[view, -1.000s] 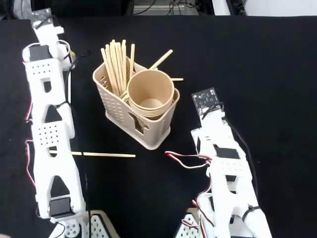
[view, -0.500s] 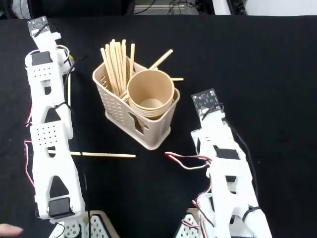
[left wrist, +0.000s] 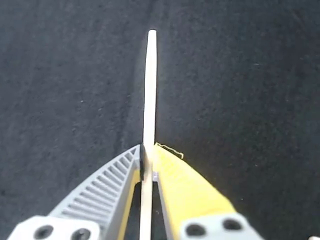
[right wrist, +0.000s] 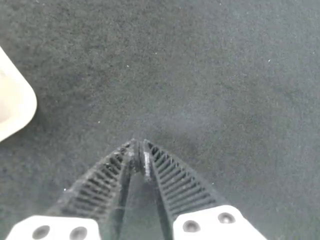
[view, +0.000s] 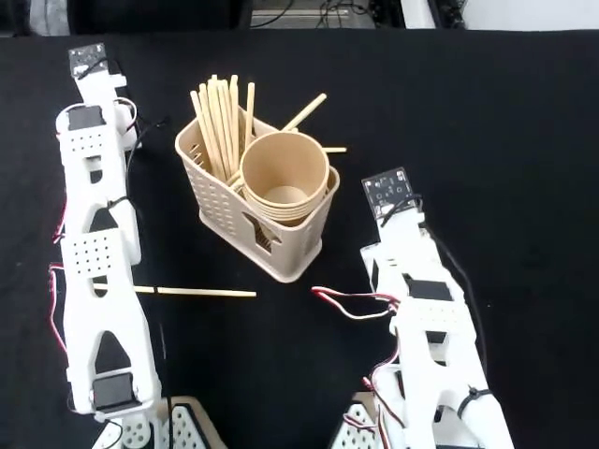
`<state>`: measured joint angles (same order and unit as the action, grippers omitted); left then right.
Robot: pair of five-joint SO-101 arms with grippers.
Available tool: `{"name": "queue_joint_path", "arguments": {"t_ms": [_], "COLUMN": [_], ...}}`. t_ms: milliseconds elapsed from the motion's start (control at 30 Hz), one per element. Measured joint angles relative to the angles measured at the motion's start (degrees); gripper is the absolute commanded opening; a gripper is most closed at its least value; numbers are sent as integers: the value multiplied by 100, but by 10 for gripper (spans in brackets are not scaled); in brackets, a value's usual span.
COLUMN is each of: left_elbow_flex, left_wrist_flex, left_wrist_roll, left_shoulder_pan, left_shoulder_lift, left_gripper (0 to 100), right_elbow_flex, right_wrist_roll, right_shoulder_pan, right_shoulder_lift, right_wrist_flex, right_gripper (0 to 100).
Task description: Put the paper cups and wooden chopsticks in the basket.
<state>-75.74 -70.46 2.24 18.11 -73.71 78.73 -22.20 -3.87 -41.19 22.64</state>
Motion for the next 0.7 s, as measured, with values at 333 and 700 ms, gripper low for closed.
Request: {"name": "queue_joint_path", "arguments": {"t_ms": [333, 700], "left_elbow_flex": [-835, -818], "left_wrist_flex": [-2198, -3015], "left_wrist_roll": [114, 237], "left_shoulder_pan": [158, 202], "left_shoulder_lift": [114, 185], "left_gripper": [29, 29], "right_elbow_flex": [0, 0], "right_wrist_roll": [0, 0], "right_shoulder_pan": [0, 0], "right_shoulder_lift": [0, 0], "right_wrist_flex": [0, 0], "right_gripper": [14, 14]}}
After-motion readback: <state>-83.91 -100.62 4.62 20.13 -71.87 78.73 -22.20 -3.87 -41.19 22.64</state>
